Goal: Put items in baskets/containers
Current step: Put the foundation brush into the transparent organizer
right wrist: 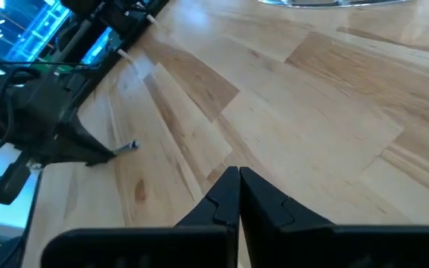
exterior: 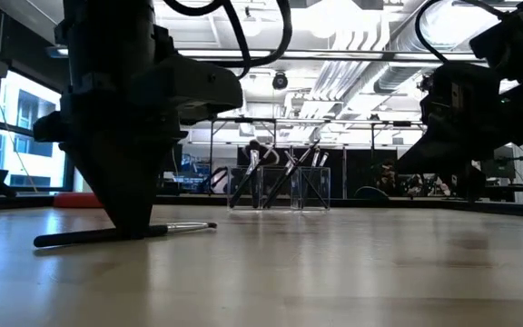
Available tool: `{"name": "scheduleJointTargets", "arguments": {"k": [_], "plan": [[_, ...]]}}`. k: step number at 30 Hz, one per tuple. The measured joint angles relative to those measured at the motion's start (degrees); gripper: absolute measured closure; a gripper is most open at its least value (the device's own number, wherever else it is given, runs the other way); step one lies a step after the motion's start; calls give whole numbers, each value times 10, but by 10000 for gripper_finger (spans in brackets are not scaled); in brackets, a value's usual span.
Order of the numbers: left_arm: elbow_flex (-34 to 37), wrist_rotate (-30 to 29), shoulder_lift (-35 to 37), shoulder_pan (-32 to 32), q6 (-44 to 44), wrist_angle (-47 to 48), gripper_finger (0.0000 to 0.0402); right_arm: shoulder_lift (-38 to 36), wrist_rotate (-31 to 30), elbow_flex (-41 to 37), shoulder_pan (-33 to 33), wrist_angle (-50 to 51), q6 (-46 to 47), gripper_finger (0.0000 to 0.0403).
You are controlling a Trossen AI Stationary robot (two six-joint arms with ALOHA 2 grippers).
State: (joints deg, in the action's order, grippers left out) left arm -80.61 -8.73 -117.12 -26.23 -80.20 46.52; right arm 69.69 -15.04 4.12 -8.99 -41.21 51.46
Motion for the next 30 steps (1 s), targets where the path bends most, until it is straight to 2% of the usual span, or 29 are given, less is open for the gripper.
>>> {"name": "scheduleJointTargets", "arguments": {"k": [5,9,13,18,24,30], "plan": [[0,-11,-1,0,39,-2,375,0,22,0,0,-2,-27,399],[0,-20,-2,3,55,-4,393,0,31,0,0,-3,-50,394],[-3,-45,-2,5,57,-5,392,0,32,0,0,-3,-66,393],[-18,-71,-5,8,105,-13,396,0,35,0,0,-3,-86,391],[-18,-132,-6,9,114,-54,399,0,33,0,-8,-43,-86,370],[-19,-139,-7,20,116,-77,398,8,30,22,-47,-7,-146,337]]}}
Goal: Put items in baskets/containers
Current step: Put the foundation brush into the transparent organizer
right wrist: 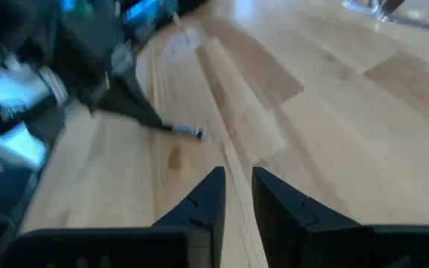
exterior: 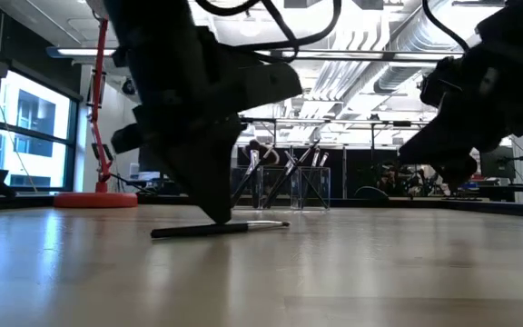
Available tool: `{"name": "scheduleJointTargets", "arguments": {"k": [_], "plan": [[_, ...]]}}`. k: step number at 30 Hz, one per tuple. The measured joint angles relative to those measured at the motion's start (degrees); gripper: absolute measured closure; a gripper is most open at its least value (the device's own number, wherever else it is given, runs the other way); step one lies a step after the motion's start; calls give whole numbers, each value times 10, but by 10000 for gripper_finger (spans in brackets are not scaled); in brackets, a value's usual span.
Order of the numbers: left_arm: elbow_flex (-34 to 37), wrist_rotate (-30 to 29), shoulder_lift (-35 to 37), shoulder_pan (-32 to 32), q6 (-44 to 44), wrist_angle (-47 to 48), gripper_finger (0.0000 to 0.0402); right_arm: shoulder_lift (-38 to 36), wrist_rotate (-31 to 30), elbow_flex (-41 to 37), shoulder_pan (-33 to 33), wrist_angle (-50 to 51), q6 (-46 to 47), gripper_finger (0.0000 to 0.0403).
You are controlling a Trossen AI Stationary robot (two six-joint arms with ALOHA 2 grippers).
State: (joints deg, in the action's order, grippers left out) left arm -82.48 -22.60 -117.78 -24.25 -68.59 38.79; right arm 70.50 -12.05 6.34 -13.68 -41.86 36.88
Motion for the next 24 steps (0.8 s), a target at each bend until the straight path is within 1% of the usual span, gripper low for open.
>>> {"name": "scheduleJointTargets", "arguments": {"k": [5,7,10,15,19,22,24], "plan": [[0,13,0,22,41,-31,399,41,-14,15,-20,10,-10,320],[0,23,0,33,54,-37,399,63,-5,25,-23,16,-14,313],[0,40,1,48,72,-43,400,99,27,59,-28,45,-49,302],[0,60,1,64,132,-72,400,157,65,155,-29,161,-171,287],[0,68,1,73,176,-88,401,203,60,225,-20,253,-293,280],[0,71,1,75,212,-89,401,230,61,254,-8,260,-365,277],[0,71,1,75,227,-85,401,242,63,264,2,257,-391,277]]}}
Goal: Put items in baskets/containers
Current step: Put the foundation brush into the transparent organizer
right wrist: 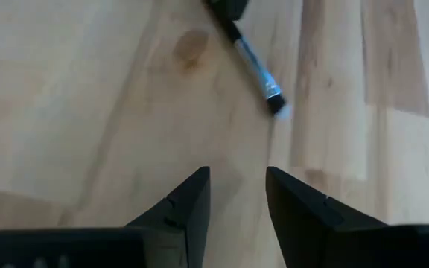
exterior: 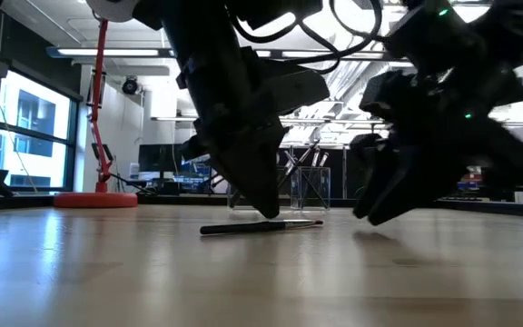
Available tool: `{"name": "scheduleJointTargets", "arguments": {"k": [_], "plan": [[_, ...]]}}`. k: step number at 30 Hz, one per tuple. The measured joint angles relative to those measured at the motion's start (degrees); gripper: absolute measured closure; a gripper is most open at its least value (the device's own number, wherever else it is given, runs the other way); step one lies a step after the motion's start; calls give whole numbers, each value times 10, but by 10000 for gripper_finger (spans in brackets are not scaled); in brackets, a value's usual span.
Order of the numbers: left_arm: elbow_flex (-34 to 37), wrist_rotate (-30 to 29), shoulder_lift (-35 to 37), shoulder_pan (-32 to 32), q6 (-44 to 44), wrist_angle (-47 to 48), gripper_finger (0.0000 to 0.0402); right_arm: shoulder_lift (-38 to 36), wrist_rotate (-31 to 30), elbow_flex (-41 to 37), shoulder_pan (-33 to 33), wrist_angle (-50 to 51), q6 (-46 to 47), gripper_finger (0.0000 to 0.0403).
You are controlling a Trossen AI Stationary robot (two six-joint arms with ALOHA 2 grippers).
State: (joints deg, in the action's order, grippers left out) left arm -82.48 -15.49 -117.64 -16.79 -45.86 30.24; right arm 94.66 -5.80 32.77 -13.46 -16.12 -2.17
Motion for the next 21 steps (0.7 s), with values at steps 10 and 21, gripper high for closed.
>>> {"name": "scheduleJointTargets", "arguments": {"k": [10,21], "plan": [[0,-25,14,-2,-39,13,401,13,64,2,62,-60,-9,276],[37,-85,101,-62,-70,13,401,18,92,1,67,-100,-13,276]]}}
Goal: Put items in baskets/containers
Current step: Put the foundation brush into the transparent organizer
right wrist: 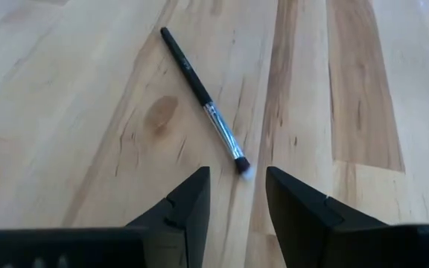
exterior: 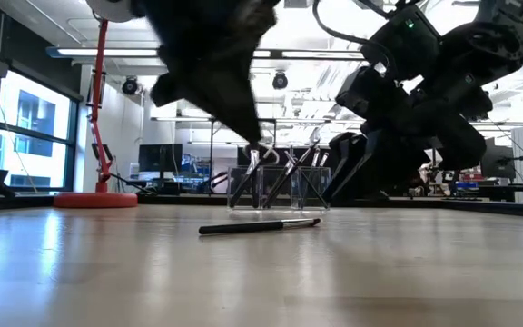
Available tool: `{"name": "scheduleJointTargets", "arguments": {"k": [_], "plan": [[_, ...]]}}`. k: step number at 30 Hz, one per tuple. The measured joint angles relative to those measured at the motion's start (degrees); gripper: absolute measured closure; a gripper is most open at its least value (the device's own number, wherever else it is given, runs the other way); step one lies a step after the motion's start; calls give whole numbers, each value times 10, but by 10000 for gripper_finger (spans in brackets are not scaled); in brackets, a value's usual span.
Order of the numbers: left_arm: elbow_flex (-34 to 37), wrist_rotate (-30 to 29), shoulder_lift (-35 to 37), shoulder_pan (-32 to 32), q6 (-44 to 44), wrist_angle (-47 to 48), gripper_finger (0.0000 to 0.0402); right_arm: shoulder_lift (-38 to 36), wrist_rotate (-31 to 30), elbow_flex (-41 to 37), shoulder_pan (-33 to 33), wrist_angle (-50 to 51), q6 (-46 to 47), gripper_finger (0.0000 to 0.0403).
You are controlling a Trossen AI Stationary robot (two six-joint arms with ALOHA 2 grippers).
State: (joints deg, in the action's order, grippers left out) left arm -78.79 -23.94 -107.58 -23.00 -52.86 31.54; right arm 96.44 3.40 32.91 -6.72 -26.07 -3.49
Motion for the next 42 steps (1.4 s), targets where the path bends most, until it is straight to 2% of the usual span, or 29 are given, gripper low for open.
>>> {"name": "scheduleJointTargets", "arguments": {"k": [3,7,11,16,20,23,31,34,39,42], "plan": [[64,4,20,-21,-27,-39,402,7,1,0,0,-37,-5,276],[153,11,62,-34,-29,-175,402,23,2,2,0,-71,-6,276],[209,27,85,-25,-29,-222,402,47,26,9,0,-78,-3,277],[207,72,85,-6,14,-222,402,72,26,46,0,-65,-14,277],[203,112,85,8,35,-226,402,80,23,71,0,-4,-29,277],[203,113,85,10,35,-227,402,80,2,79,0,30,-45,277],[203,115,85,9,30,-255,402,79,-5,80,0,80,-72,281],[203,115,85,9,29,-268,402,80,-4,81,0,93,-82,306],[203,114,85,9,26,-278,402,83,18,81,0,99,-76,389],[203,114,84,9,14,-281,402,84,17,80,0,102,-60,388]]}}
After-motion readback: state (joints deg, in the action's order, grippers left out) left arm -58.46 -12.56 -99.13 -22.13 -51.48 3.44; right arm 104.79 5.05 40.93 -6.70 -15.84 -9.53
